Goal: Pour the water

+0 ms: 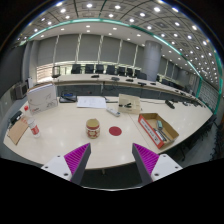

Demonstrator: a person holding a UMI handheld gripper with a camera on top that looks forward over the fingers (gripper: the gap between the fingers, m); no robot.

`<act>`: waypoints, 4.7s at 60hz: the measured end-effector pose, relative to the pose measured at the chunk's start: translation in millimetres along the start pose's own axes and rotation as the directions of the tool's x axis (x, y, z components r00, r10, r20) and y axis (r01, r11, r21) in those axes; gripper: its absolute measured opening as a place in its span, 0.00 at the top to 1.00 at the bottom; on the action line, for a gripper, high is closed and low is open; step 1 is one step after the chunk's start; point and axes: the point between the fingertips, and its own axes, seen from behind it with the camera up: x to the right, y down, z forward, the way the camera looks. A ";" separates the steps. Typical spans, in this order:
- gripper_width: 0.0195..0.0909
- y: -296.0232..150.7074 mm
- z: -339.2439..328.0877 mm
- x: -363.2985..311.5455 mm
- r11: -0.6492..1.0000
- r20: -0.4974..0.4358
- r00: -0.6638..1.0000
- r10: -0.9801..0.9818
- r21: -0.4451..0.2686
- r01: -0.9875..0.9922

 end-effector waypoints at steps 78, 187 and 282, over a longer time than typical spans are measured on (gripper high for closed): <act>0.51 -25.4 197.6 -523.0 0.959 0.255 0.965 -0.059 0.282 -0.016; 0.76 -185.6 229.3 -176.6 0.510 0.595 0.281 0.753 -0.258 -0.820; 0.07 -24.1 252.8 5.9 0.986 0.008 0.987 0.161 -0.044 -0.161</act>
